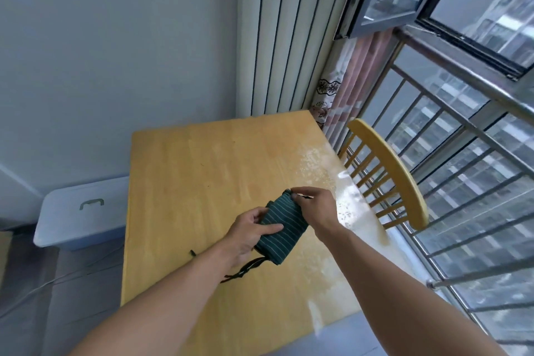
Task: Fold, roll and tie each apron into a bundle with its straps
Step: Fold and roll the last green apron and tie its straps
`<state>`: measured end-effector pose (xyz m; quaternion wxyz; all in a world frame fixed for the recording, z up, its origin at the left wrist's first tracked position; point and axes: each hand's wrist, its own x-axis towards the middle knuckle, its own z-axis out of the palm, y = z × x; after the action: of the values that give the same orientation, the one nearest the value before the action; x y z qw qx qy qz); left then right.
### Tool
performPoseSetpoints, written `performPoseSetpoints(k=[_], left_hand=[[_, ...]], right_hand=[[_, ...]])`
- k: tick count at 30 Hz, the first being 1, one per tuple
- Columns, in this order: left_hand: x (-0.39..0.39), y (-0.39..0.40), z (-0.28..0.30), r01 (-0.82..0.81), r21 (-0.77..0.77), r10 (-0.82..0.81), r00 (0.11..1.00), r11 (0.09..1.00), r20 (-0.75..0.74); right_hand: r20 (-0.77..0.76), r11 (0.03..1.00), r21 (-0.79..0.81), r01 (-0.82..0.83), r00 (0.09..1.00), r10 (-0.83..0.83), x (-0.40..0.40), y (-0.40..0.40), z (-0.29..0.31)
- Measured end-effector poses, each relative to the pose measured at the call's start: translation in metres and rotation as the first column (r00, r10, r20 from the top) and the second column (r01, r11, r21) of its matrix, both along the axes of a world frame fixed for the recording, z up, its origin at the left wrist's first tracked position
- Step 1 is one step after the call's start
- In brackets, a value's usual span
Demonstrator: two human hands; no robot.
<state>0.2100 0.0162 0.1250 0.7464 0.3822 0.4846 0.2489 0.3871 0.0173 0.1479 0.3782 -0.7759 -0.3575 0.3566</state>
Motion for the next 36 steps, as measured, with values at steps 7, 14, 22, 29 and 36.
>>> performPoseSetpoints(k=[7,14,22,29,36], left_hand=[[0.049,-0.014,0.028,0.004,0.085,-0.003,1.0,0.996,-0.005],[0.092,-0.021,0.067,-0.043,0.117,0.033,0.996,0.992,0.086],[0.119,-0.036,0.092,0.0,0.141,-0.024,0.985,0.99,0.171],[0.121,-0.029,0.105,-0.064,0.206,0.039,0.991,0.977,0.126],[0.103,-0.013,0.118,-0.19,0.392,0.193,0.981,0.9,0.031]], right_hand=[[0.655,0.957,-0.07,-0.283,0.71,0.258,0.046,-0.038,0.025],[0.766,0.796,0.107,-0.596,0.56,0.317,0.084,-0.067,0.049],[0.179,0.83,0.132,-0.542,0.836,0.518,0.118,-0.082,0.071],[0.111,0.817,0.101,-0.568,0.822,0.558,0.126,-0.069,0.098],[-0.342,0.892,0.281,-0.354,0.831,0.438,0.111,-0.043,0.107]])
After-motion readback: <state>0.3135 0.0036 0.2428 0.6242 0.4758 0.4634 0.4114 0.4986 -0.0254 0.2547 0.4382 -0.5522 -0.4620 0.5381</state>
